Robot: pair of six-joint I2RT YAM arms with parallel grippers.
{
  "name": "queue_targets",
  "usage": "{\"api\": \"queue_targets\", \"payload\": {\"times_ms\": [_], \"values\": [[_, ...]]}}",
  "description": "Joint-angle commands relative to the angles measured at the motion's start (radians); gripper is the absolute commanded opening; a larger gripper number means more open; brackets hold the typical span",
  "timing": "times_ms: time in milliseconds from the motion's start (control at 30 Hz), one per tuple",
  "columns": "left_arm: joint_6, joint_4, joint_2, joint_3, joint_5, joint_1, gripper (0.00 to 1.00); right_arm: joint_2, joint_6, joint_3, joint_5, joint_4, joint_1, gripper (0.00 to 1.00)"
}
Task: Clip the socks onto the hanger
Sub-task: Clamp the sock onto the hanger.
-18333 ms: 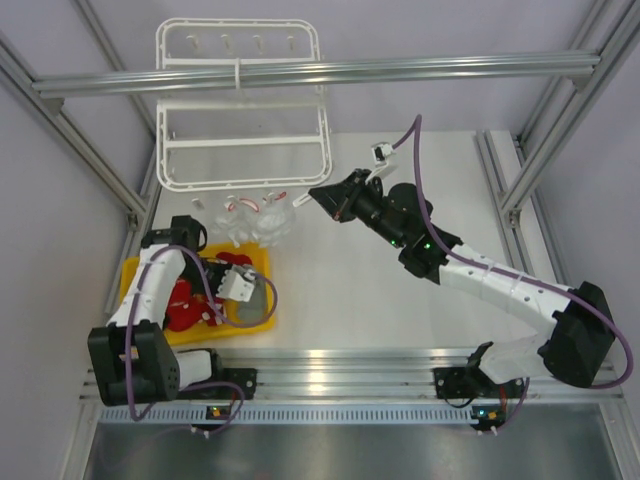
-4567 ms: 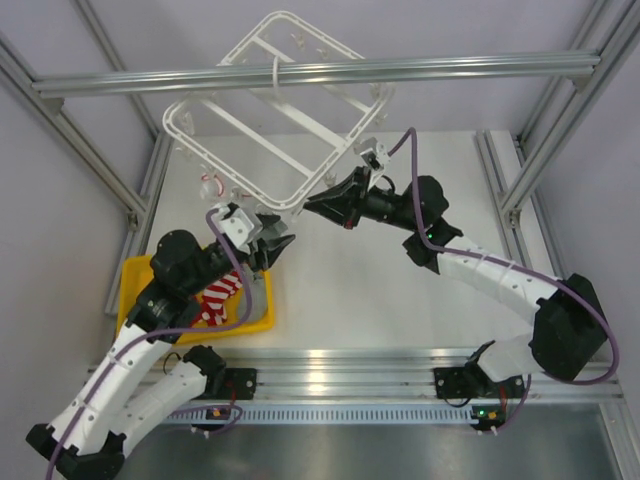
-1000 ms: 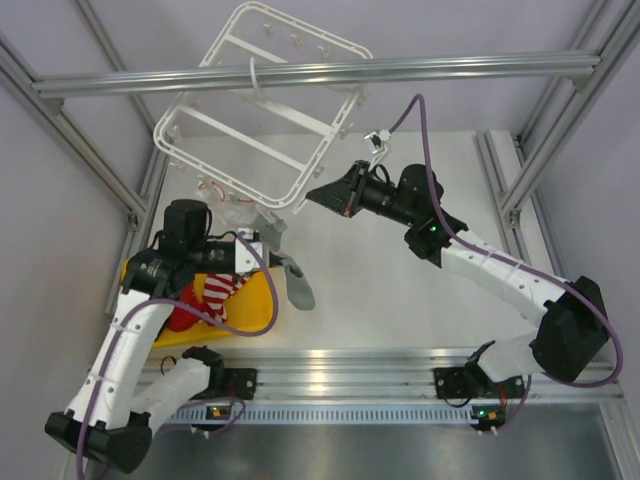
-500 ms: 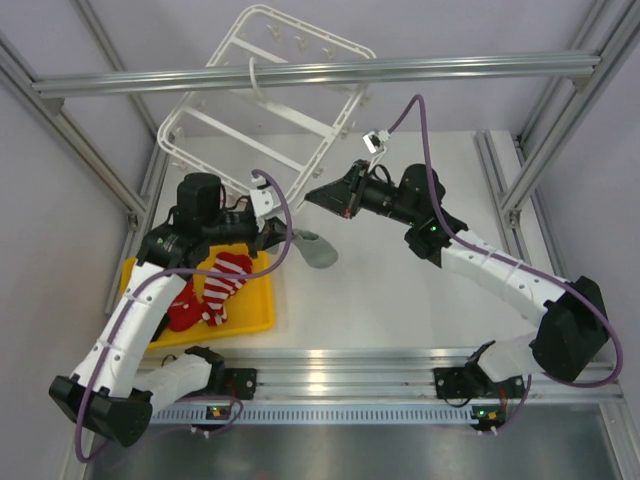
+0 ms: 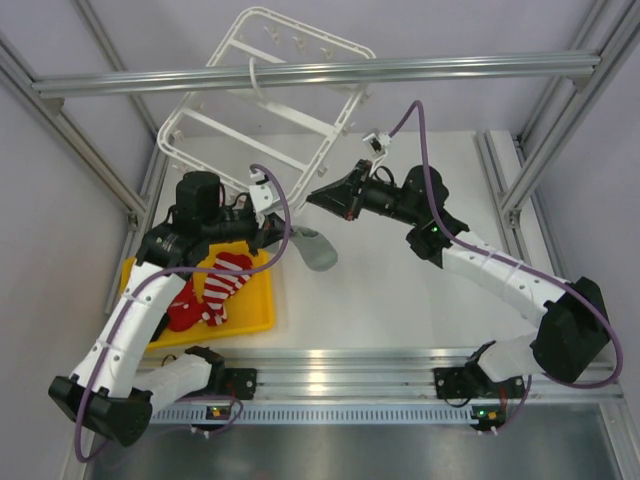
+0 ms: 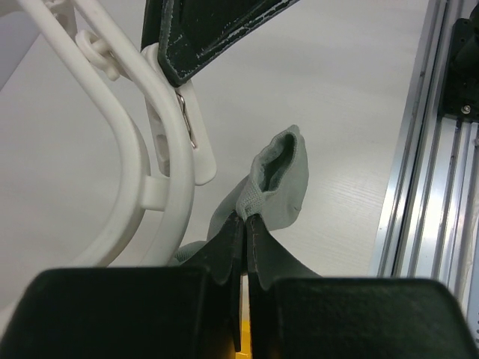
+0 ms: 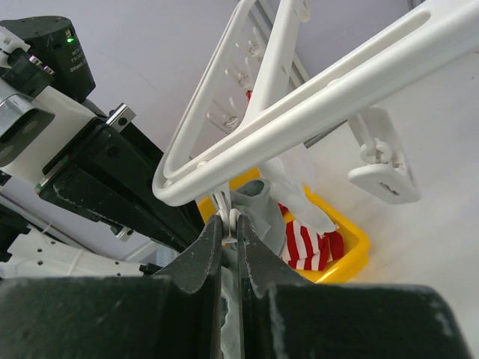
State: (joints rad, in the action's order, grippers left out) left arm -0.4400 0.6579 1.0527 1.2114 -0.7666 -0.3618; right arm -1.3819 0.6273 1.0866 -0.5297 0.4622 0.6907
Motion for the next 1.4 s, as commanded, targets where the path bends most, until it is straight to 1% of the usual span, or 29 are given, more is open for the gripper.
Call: {"api": "queue_targets", "payload": {"times_ms": [0,167,500,700,933,1200,1367], "values": [[0.015,-0.018,-0.005,0.04,0.018,-0.002,0.0,0.037,-0.051,0.001,-0.03,0.038,-0.014,0.0],[0.017,-0.011,0.006,0.053,0.052,-0.002,0.0,0.038,-0.072,-0.004,-0.056,0.036,-0.014,0.0],[0.041,-0.053,0.006,0.051,0.098,0.001,0.0,0.035,-0.092,-0.013,-0.079,0.056,-0.014,0.0],[0.075,-0.101,-0.011,0.04,0.104,0.003,0.0,0.043,-0.153,-0.024,-0.087,0.036,-0.014,0.0],[0.119,-0.156,-0.046,0.01,0.116,0.004,0.0,0.04,-0.218,-0.039,-0.131,0.046,-0.013,0.0],[0.11,-0.188,-0.074,-0.024,0.084,0.003,0.0,0.04,-0.248,-0.039,-0.128,0.041,-0.014,0.0],[0.055,-0.12,-0.054,-0.013,0.064,0.004,0.0,0.044,-0.219,-0.042,-0.133,0.069,-0.017,0.0]]}}
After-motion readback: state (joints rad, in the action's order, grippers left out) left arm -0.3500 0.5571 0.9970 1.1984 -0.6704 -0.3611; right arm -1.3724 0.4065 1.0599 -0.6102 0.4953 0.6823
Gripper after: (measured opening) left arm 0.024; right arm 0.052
